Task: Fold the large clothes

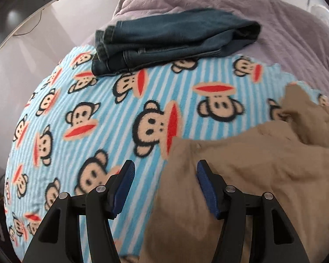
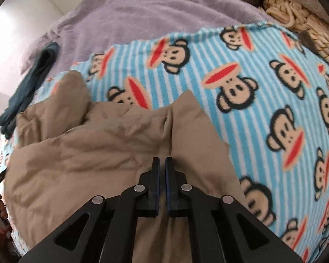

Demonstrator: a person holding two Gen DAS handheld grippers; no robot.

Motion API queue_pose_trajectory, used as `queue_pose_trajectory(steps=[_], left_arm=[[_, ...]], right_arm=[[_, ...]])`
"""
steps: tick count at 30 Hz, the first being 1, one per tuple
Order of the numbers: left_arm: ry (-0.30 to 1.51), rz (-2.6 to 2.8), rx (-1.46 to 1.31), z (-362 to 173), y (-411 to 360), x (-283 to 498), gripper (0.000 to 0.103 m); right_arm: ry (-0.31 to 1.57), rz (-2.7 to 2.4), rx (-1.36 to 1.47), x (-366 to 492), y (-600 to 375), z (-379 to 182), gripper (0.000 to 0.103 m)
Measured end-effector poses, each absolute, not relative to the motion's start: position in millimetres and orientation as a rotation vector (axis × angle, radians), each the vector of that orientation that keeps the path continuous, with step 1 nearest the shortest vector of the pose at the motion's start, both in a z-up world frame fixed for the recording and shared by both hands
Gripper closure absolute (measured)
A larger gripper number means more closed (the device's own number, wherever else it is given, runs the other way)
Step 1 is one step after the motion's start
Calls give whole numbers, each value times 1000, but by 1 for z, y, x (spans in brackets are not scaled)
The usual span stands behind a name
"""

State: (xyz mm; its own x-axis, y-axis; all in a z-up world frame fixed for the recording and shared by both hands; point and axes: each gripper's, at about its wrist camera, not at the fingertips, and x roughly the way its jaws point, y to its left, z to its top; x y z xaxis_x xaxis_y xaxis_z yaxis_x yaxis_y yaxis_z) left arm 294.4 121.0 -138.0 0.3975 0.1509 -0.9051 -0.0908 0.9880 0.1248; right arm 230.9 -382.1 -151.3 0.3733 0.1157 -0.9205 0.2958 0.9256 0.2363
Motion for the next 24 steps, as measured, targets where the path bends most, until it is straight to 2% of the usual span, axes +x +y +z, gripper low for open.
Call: queue_pose_trajectory(steps=[1,3,4,10,14,18,19,20,21,23,24], left_arm=[[1157,143,54,-132,121,287,42],[1169,131,30,-125,124,274,42],[1175,126,18,-121,124,266,42],[1221,81,34,-117,109,219,42],[1244,55,65,-120,95,188,42],[1277,15,49,-123,83,163,42],[1283,13,47,-123,81,159,39],[1291,13,40,-123,79,154,22],[1287,12,29,-122,79,151,10],[1264,3,12,-118,77,142,10],[1265,2,15,-117,76,139,10]], right_arm=[[1187,-117,401,225,-381,-149,85],[1172,-102,449,206,-380,-140,58],[1169,-98,468,199,-379,-136,55],[1180,-70,550,158,-359,-130,53],[1179,-63,575,131,-347,-127,43],[1204,-55,588,105,-331,-127,39],[1206,-55,594,100,-329,-128,37],[1212,-56,610,94,-326,-129,35],[1217,-56,622,89,-324,-131,34],[1227,-56,640,80,-319,-133,31],[1231,-55,648,75,-317,-134,26]])
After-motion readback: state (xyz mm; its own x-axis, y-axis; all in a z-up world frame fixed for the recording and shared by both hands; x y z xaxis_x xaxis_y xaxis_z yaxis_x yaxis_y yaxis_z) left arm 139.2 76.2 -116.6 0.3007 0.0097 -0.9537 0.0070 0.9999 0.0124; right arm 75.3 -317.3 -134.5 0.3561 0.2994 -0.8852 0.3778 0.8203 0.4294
